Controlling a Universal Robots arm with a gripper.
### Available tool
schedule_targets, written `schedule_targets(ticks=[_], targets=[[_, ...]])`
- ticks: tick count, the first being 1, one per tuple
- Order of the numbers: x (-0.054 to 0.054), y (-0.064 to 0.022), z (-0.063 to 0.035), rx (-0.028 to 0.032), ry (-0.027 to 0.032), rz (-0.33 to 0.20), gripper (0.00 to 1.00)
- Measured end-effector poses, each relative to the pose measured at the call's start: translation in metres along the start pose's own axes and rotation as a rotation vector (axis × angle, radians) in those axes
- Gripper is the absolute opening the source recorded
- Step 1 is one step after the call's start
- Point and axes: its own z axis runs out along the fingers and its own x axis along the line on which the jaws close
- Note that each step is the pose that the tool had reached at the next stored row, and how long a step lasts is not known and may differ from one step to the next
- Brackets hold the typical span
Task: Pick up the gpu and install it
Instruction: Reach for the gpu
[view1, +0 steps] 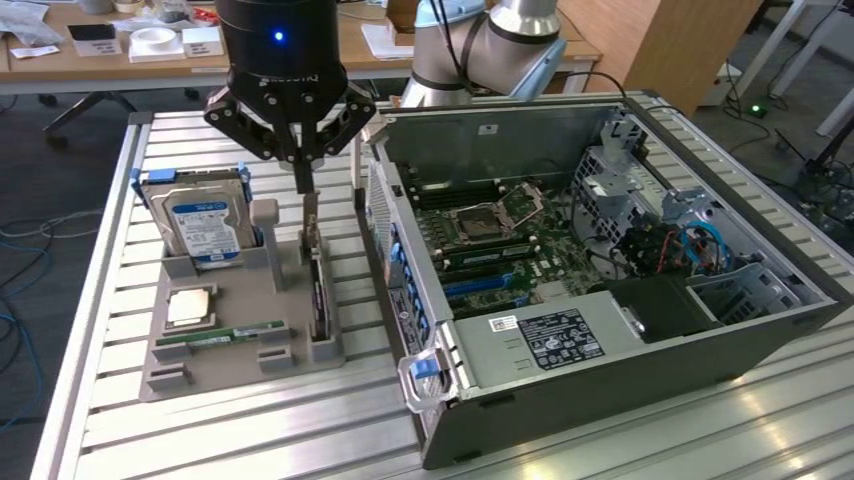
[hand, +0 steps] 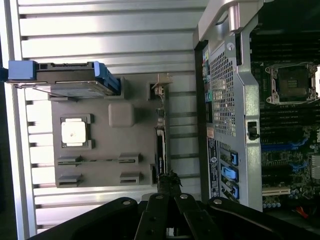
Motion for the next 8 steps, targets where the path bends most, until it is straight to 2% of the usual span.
schedule_targets(ticks=[8], targets=[[-0.0002, -0.0027, -0.0002, 0.0001, 0.0000, 0.000, 0.11]])
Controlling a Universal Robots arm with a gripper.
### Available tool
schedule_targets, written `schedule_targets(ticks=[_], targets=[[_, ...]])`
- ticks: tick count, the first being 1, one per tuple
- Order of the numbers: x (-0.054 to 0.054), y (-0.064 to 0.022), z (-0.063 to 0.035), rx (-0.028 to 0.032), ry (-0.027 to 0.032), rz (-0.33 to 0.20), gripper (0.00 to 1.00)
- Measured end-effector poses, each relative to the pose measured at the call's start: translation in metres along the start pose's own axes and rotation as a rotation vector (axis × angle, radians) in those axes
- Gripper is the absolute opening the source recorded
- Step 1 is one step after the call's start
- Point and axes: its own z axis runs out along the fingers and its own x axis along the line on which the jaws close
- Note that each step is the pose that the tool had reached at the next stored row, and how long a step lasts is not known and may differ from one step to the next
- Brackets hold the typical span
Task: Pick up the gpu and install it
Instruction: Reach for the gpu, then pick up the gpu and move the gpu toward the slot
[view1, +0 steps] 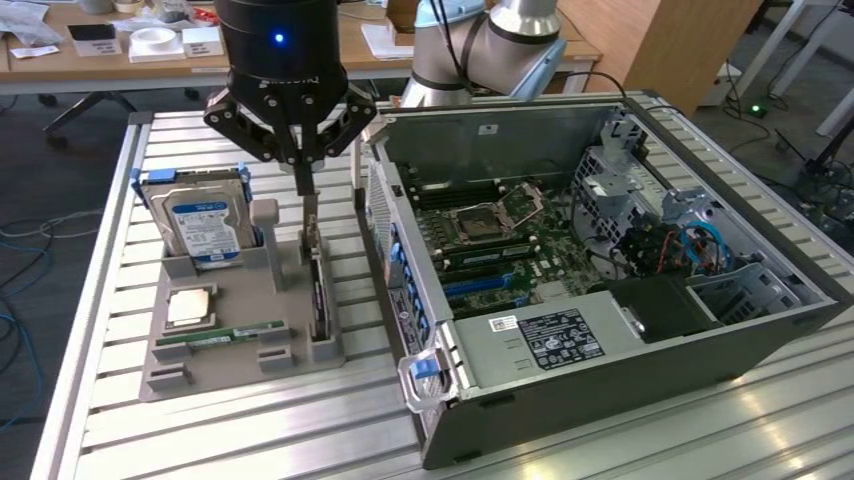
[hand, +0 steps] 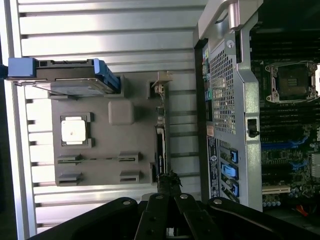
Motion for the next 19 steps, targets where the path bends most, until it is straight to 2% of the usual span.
schedule_targets(ticks=[15, 16, 17, 19], targets=[[0.0000, -0.0001, 0.0000, 0.0000, 0.0000, 0.000, 0.11], [0.0000, -0.0001, 0.0000, 0.0000, 0.0000, 0.000, 0.17], [0.0000, -0.0001, 0.0000, 0.0000, 0.0000, 0.000, 0.17], [0.0000, -0.0001, 0.0000, 0.0000, 0.0000, 0.000, 0.29]])
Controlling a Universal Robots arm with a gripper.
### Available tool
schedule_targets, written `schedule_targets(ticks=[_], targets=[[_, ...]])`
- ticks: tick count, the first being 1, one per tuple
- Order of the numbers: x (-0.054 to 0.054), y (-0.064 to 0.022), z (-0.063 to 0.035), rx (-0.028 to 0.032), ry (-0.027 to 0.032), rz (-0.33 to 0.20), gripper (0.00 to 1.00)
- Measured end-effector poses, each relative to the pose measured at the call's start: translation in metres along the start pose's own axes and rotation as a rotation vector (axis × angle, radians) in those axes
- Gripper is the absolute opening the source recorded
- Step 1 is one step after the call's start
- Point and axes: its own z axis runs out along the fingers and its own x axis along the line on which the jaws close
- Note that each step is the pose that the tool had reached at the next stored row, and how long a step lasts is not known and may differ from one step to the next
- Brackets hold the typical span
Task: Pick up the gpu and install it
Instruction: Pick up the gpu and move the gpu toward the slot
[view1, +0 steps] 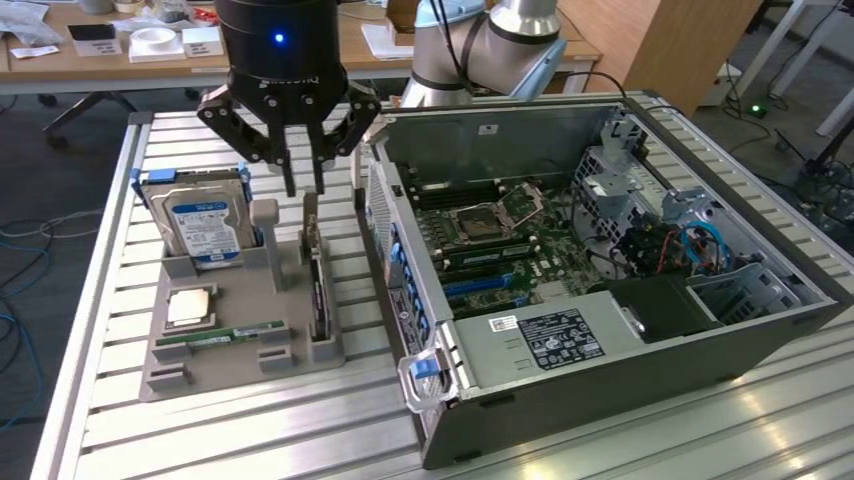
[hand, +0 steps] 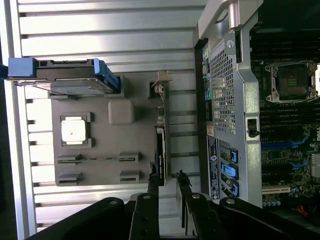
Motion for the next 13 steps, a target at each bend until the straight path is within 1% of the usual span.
schedule_targets(ticks=[1, 2, 3, 4, 9, 13], targets=[[0.0000, 0.0000, 0.0000, 0.0000, 0.0000, 0.000, 0.29], [0.0000, 0.0000, 0.0000, 0.0000, 0.0000, 0.000, 0.35], [0.0000, 0.0000, 0.0000, 0.0000, -0.0001, 0.000, 0.35], [0.0000, 0.0000, 0.0000, 0.0000, 0.0000, 0.000, 0.42], [0.0000, -0.0001, 0.0010, -0.0001, 0.0000, 0.000, 0.42], [0.0002, -0.0003, 0.0069, -0.0001, 0.0000, 0.000, 0.42]])
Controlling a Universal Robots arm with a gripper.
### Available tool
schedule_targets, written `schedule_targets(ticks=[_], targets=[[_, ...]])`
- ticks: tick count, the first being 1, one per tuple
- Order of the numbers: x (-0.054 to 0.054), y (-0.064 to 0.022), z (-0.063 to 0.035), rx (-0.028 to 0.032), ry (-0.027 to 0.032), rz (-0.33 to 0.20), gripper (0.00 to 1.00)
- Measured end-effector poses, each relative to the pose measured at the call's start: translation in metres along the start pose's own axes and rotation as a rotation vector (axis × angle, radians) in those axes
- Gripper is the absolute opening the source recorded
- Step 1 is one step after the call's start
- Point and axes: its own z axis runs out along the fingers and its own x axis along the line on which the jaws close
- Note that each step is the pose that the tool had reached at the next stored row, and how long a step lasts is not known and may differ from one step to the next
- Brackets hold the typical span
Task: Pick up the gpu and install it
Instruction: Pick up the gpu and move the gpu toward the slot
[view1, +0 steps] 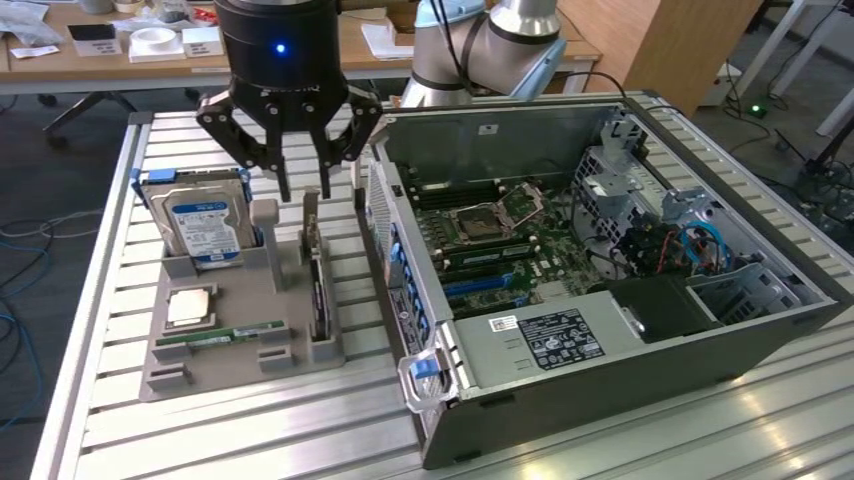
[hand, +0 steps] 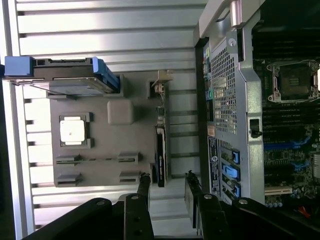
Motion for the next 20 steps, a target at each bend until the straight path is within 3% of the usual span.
schedule_targets(ticks=[9, 20], targets=[[0.000, -0.0002, 0.0053, -0.0001, -0.0001, 0.000, 0.42], [0.000, -0.0009, 0.0204, 0.0000, 0.0000, 0.000, 0.42]])
